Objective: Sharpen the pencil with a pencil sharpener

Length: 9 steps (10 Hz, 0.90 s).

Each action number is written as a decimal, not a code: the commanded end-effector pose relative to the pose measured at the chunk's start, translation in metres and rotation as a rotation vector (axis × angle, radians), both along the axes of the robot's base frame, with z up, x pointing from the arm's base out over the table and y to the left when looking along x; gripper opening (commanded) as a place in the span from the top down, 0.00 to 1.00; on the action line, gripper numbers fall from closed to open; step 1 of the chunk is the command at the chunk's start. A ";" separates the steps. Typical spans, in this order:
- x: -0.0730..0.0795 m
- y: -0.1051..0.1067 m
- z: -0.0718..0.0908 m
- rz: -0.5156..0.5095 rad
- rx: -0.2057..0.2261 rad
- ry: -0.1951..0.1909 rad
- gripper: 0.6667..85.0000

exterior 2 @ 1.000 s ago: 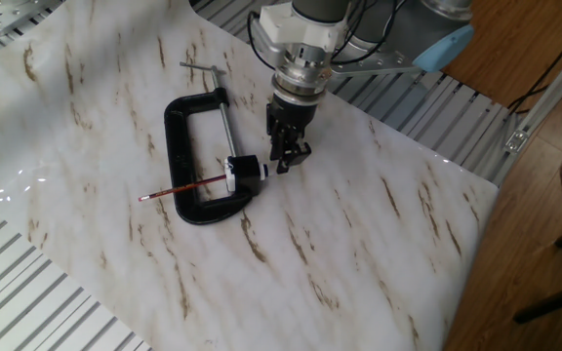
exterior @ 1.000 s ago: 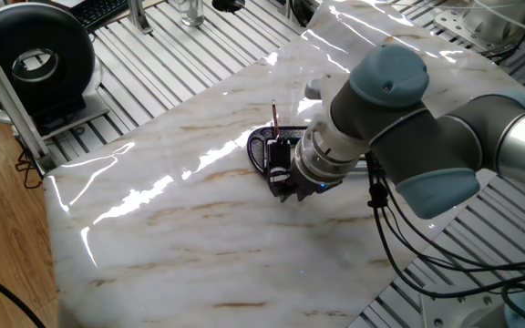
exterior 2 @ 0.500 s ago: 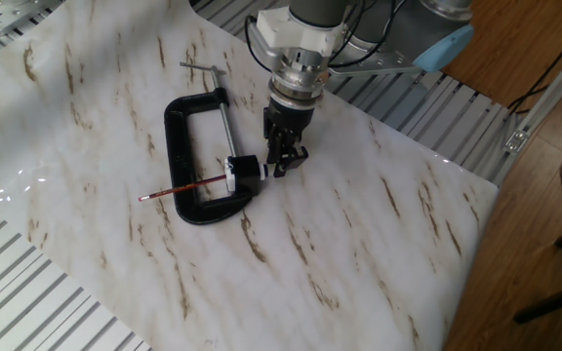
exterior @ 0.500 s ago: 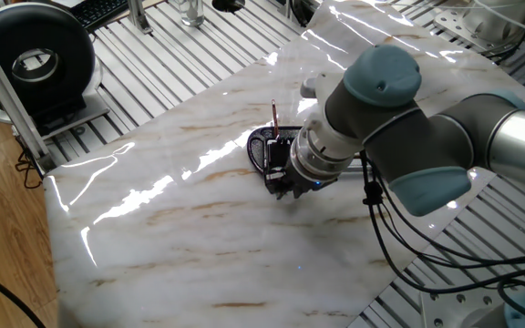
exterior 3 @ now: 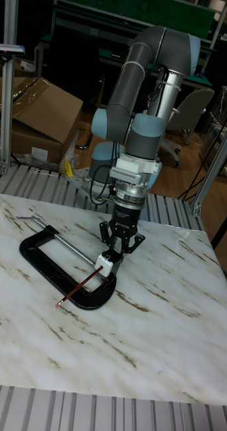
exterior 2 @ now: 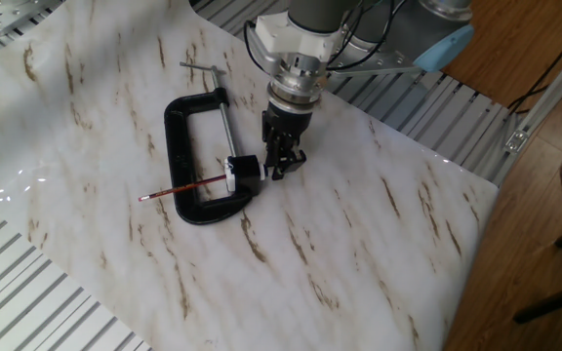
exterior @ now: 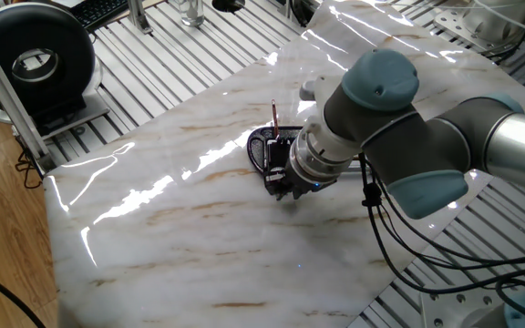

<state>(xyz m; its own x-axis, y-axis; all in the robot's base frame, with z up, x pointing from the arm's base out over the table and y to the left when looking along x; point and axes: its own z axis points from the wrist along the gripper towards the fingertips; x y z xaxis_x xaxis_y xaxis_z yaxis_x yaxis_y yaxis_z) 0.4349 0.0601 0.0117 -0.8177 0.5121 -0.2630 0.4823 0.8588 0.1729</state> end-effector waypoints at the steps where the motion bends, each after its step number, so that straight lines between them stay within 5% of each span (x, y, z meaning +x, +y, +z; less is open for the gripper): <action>1: 0.000 -0.001 -0.004 -0.007 0.006 -0.003 0.60; 9: 0.000 -0.007 -0.005 -0.008 -0.022 -0.005 0.70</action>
